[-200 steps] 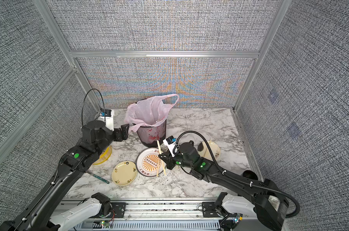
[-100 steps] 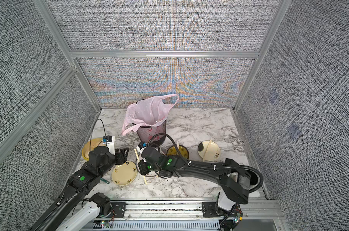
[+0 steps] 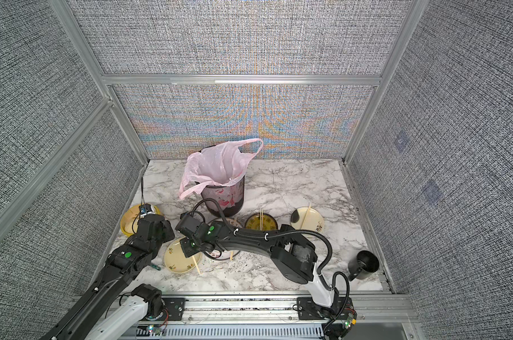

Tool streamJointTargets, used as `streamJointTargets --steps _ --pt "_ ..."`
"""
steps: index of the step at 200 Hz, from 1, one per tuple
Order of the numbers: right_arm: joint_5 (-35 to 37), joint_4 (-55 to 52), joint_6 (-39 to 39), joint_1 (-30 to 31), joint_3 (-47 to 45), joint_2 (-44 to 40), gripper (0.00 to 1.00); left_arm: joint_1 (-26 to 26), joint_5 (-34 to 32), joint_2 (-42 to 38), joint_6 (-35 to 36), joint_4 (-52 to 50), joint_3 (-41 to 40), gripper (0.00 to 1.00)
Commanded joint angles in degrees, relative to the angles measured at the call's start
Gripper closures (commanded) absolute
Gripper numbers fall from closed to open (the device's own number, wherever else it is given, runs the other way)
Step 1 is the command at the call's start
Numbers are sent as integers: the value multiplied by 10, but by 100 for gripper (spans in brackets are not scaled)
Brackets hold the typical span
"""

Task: Remove the packaging of disposable chopsticks
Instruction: Place the disposable chopsticks on the plate.

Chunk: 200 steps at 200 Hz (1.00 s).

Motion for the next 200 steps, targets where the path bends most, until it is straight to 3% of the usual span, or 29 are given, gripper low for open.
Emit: streamJointTargets --steps 1,23,46,82,200 --pt "-13 -38 5 -1 23 19 100 18 41 -16 4 27 -2 49" --pt "-34 -37 7 -9 41 40 100 65 29 -20 13 5 34 50" --pt "-46 -50 6 -14 79 69 100 132 119 24 25 24 78 51" --pt "-61 -74 6 -21 123 110 100 134 185 31 30 59 87 48" --pt "-86 -154 -4 -45 226 186 100 134 227 42 54 66 80 46"
